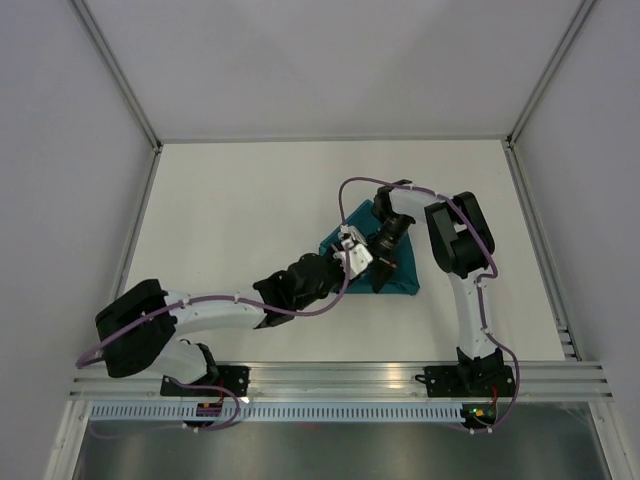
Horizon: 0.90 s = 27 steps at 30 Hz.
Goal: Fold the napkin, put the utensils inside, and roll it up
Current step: Roll the napkin with the utensil
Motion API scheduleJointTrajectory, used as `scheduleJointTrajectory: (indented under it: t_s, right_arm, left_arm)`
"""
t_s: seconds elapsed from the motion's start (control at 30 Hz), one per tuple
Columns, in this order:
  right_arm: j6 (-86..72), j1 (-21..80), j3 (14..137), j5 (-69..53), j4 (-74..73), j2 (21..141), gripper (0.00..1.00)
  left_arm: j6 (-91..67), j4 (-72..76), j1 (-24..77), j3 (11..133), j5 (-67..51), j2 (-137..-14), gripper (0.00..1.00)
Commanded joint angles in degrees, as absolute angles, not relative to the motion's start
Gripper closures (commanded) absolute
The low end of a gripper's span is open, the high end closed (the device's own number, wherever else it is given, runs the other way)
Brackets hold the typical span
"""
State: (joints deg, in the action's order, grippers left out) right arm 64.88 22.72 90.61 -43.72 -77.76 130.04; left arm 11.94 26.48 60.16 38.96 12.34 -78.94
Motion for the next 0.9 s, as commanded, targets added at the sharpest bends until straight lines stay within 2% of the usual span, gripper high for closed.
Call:
scheduleJointTrajectory:
  t_s: [0.0,0.27,0.87]
  right_arm:
    - [69.6,22.4,89.9,-35.9,-72.9,135.8,0.78]
    - [69.3,21.4,91.3,-36.1,-73.6,136.8,0.77]
    - [67.9,20.9,92.3,-36.1,-73.5,137.6,0.78]
  left_arm:
    - [24.4,29.1,64.2,41.0,22.0,-84.7,0.49]
    - [30.7,24.7,70.1,45.5,18.8,-96.9,0.46]
    - [32.3,26.6,70.2,49.0,12.3,-106.5,0.45]
